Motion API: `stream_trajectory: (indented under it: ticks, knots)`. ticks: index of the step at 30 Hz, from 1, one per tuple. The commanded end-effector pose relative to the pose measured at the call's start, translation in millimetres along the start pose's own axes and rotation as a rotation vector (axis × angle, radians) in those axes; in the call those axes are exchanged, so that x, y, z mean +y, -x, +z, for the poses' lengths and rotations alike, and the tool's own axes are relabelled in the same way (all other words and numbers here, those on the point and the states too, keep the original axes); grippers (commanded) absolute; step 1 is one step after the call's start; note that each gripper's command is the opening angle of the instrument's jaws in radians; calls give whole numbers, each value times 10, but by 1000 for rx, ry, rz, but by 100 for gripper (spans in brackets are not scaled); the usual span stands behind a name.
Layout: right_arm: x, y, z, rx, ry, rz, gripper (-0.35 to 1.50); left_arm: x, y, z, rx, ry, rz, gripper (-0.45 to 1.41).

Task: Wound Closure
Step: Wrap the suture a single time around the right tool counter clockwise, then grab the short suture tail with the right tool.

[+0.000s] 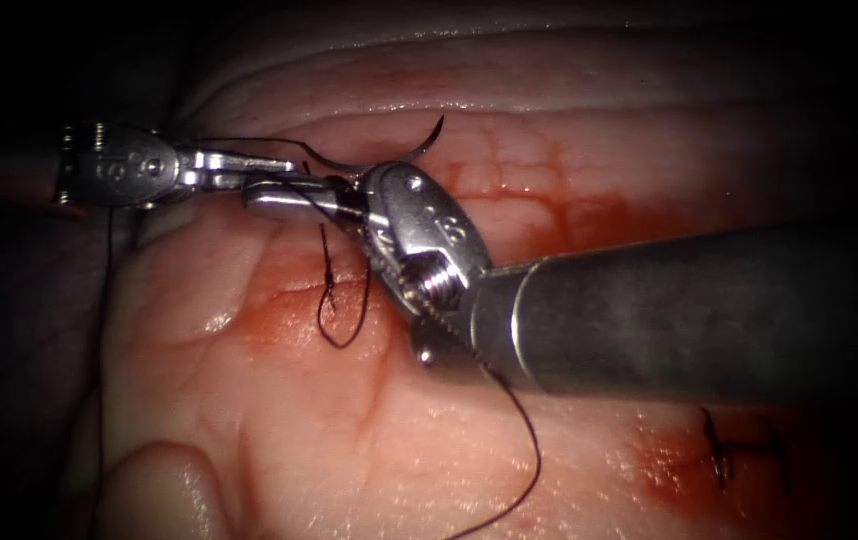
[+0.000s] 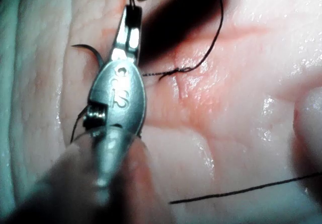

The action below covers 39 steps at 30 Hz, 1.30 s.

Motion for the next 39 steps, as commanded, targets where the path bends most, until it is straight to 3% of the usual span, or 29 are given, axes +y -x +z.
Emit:
stream_trajectory:
  ticks: [1,10,15,21,24,27,28,32,34,39]
  knots:
    - [5,5,-2,-4,19,-4,-35,0,7,5,1,1,1,-45]
    - [16,2,-8,-15,138,6,-35,15,11,10,4,10,-2,-45]
    - [16,4,-6,-79,180,-16,-35,29,15,16,1,13,0,-45]
    - [17,8,-1,-177,396,16,-27,52,17,31,-13,22,12,-45]
    - [17,13,1,-240,502,58,-1,65,19,37,-39,31,19,-45]
    - [20,19,5,-282,587,111,59,72,20,40,-44,37,24,-45]
    - [21,22,6,-294,615,126,71,73,20,40,-45,38,25,-45]
    - [24,33,8,-367,706,168,71,74,19,39,-50,37,24,-45]
    - [27,40,9,-419,769,174,81,73,19,39,-61,35,23,-45]
    - [37,45,7,-442,839,210,98,75,20,39,-93,38,22,-45]
